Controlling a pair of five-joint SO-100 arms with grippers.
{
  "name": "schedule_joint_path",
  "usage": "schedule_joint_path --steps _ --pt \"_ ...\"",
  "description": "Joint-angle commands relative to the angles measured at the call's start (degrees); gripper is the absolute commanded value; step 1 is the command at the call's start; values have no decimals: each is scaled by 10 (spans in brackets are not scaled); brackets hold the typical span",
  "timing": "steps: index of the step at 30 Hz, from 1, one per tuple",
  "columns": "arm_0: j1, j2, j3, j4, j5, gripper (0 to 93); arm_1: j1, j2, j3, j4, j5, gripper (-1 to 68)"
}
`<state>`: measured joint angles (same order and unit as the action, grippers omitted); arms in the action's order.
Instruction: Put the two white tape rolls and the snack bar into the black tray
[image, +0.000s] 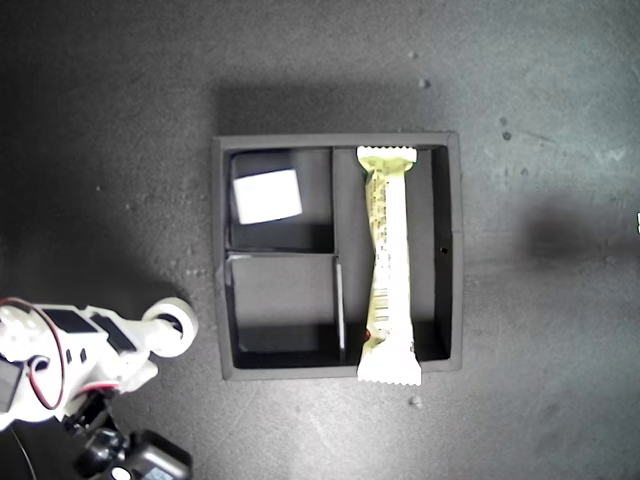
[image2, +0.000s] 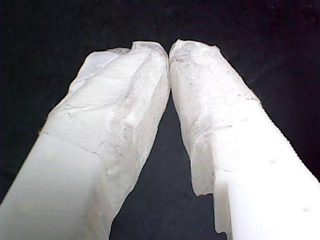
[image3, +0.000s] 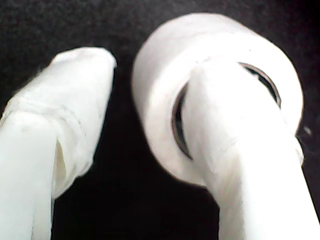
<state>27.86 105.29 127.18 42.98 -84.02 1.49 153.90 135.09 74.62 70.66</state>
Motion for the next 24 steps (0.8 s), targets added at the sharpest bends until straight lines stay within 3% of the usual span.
schedule_joint_path --steps 1,11,24 --pt "-11 -39 -14 -4 -4 106 0 119 75 -18 24 -3" --pt "-16 -91 -37 -1 -8 112 -5 313 249 -29 54 -3" --pt "-18 -18 -31 83 -16 110 -22 316 258 -44 36 -3"
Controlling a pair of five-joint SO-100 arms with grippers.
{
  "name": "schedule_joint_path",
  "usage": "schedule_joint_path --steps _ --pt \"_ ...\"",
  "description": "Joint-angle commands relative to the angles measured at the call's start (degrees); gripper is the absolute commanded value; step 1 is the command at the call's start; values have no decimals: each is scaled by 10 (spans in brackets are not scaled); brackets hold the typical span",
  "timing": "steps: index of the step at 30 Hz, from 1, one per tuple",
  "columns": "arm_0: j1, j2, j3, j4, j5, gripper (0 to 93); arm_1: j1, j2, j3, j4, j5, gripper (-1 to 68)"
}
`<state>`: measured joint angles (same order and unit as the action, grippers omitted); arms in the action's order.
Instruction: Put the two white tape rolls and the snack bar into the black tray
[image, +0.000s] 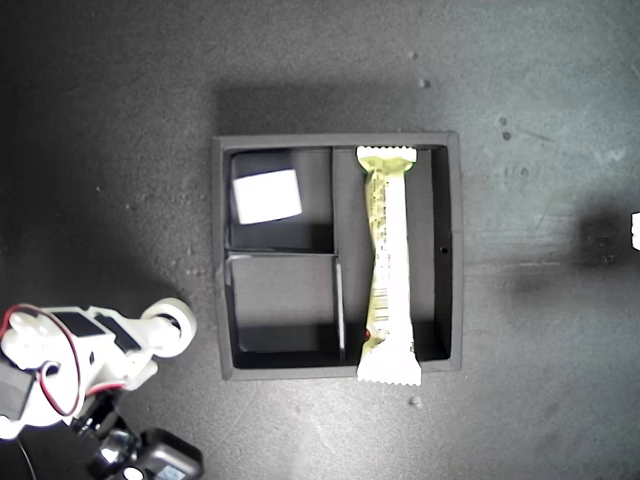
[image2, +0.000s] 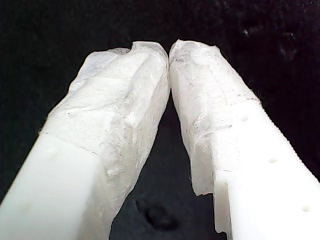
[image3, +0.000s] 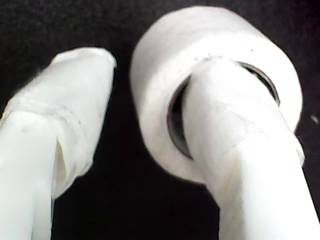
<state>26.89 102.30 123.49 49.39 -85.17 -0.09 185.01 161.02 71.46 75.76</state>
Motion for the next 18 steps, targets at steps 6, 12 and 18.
schedule_joint_path --steps 6,12,18 --pt "-16 14 11 31 -5 110 -15 4 14 -22 -16 -3" --pt "-19 8 11 31 0 110 -21 4 23 -28 -14 -3" --pt "-32 -32 0 27 -12 32 -18 5 60 -58 -16 -3"
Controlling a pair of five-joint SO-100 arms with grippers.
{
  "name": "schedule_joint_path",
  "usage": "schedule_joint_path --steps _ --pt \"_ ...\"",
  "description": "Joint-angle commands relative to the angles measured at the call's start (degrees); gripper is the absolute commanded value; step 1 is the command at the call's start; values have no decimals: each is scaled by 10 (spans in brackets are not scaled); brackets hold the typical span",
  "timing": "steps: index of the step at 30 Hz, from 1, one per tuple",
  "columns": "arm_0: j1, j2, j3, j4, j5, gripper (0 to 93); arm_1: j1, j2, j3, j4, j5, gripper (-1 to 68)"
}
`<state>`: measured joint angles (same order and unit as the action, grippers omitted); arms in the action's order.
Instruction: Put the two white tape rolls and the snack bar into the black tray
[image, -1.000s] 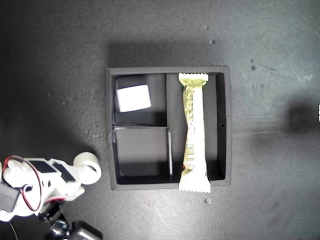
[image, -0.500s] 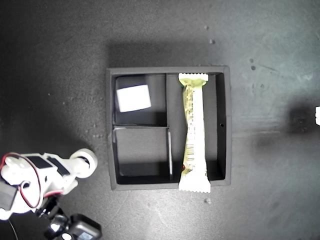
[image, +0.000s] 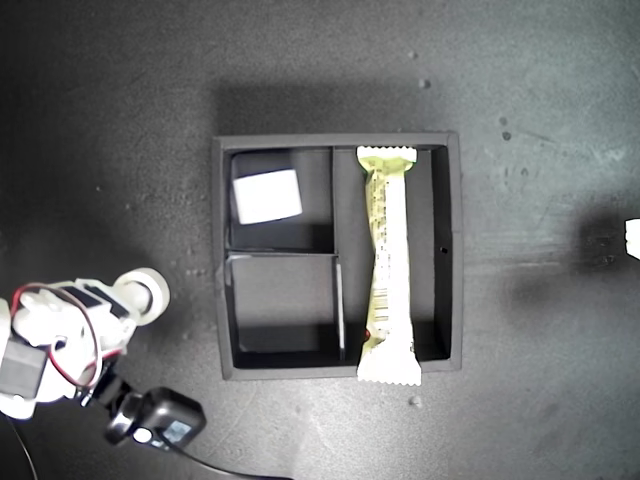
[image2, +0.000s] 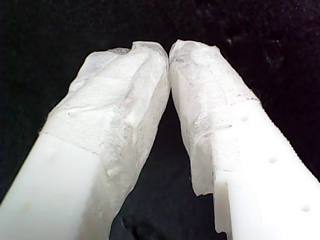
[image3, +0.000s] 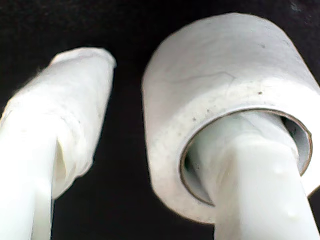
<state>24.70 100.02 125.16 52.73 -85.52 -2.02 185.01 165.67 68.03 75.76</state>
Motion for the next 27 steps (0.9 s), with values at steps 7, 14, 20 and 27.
schedule_joint_path --steps 7,14,20,27 --pt "-12 18 -97 90 5 0 18 69 117 -62 -33 -3" --pt "-50 3 -342 302 87 0 68 69 133 19 -28 -4" --pt "-105 -126 -613 427 181 0 69 65 134 88 44 70" --pt "-126 -402 -992 521 242 0 54 69 134 88 44 70"
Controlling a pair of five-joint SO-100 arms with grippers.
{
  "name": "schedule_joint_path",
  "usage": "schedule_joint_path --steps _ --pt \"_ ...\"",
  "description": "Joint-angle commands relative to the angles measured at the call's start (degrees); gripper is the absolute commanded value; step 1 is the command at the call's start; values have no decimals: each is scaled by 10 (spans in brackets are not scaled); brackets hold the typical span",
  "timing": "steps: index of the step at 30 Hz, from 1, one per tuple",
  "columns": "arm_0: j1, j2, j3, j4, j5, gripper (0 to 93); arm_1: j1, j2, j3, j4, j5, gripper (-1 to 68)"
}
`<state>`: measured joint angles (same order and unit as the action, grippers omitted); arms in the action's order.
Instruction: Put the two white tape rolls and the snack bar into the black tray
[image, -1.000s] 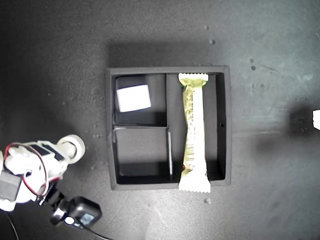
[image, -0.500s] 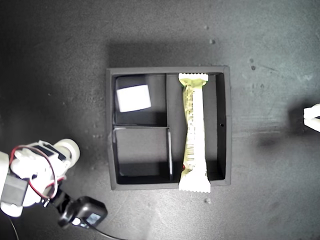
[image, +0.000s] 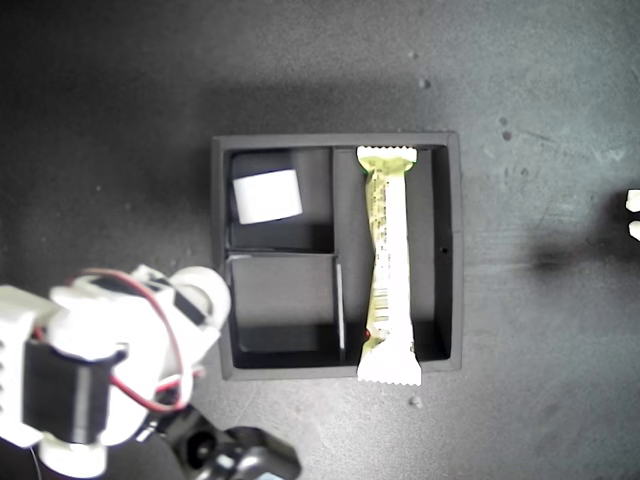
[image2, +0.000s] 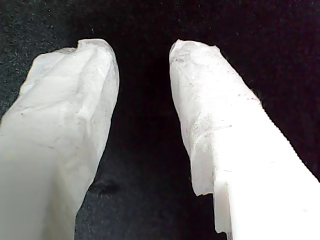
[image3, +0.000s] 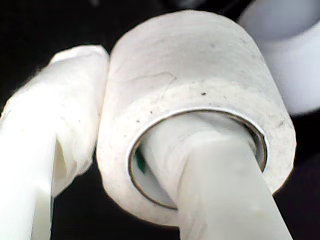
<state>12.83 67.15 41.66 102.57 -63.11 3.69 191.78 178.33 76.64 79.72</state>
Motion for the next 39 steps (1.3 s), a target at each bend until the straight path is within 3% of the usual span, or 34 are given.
schedule_joint_path --steps 1,13,27,34,39 --pt "-8 -91 -169 23 18 0 -4 2 7 2 4 70" --pt "8 -172 -188 23 -11 3 -4 2 7 2 4 70" --pt "22 -139 -164 24 -19 121 23 2 7 2 4 70" --pt "15 78 2 25 -26 105 20 2 7 2 4 70" --pt "-39 329 272 21 -76 15 24 2 7 2 4 70"
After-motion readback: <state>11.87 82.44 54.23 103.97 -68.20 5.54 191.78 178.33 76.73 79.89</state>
